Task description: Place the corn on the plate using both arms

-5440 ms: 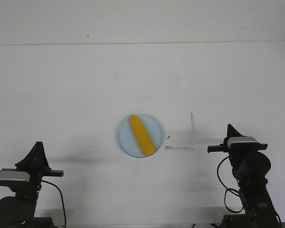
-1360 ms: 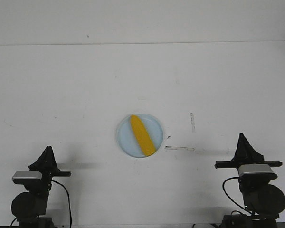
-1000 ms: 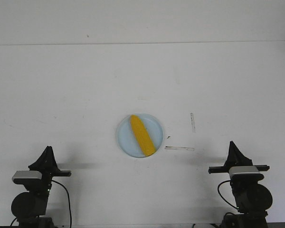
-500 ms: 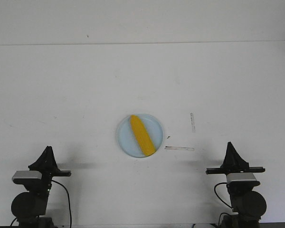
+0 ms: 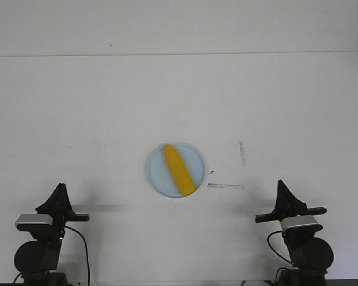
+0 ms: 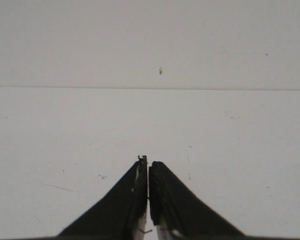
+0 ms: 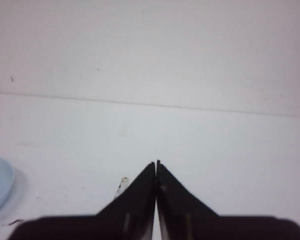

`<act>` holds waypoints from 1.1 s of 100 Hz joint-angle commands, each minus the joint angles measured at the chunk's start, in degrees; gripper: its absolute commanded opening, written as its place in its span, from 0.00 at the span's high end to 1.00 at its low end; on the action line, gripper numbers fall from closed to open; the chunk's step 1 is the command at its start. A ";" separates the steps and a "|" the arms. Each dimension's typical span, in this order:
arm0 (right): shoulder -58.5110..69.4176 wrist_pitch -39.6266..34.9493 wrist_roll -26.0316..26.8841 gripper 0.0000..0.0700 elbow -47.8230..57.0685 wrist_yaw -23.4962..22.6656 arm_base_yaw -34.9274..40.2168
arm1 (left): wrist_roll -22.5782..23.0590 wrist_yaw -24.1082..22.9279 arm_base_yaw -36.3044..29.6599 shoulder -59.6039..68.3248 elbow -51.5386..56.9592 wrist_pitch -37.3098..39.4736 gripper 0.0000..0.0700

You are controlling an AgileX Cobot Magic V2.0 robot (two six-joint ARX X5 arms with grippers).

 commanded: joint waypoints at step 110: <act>0.02 0.96 4.59 0.99 -0.07 -0.09 0.04 | -0.52 -0.17 0.07 -0.09 -1.18 0.94 1.00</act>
